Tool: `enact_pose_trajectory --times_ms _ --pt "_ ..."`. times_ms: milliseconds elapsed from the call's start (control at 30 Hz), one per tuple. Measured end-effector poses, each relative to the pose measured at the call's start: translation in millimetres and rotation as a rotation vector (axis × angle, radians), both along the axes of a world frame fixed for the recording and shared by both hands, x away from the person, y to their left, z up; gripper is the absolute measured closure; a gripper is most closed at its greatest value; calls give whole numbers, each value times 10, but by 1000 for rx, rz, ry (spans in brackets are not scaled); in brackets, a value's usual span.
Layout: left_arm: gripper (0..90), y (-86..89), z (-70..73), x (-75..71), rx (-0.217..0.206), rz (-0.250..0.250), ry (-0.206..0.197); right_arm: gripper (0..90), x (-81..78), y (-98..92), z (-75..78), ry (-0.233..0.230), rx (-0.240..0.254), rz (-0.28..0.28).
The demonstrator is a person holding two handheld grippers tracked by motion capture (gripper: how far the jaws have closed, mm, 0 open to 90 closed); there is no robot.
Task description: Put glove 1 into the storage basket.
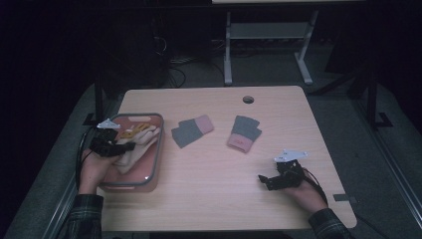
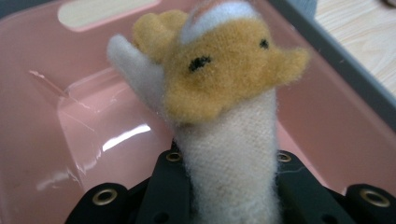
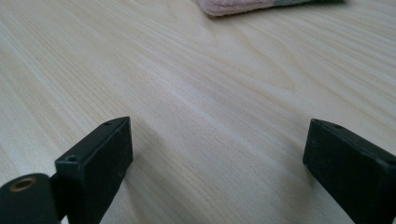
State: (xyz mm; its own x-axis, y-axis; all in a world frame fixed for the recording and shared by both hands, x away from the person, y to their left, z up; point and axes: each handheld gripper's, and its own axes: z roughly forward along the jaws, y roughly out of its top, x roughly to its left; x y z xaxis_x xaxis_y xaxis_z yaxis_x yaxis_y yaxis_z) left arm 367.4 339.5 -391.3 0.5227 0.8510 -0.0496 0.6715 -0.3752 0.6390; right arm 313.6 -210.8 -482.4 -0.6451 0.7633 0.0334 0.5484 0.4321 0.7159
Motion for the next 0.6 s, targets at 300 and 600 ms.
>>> enact_pose_trajectory --times_ms 300,600 --pt "732 -28 -172 92 36 5 81 79 0 0 0 0 0 0" --pt "367 -29 -210 105 79 19 95 79 0 0 0 0 0 0"
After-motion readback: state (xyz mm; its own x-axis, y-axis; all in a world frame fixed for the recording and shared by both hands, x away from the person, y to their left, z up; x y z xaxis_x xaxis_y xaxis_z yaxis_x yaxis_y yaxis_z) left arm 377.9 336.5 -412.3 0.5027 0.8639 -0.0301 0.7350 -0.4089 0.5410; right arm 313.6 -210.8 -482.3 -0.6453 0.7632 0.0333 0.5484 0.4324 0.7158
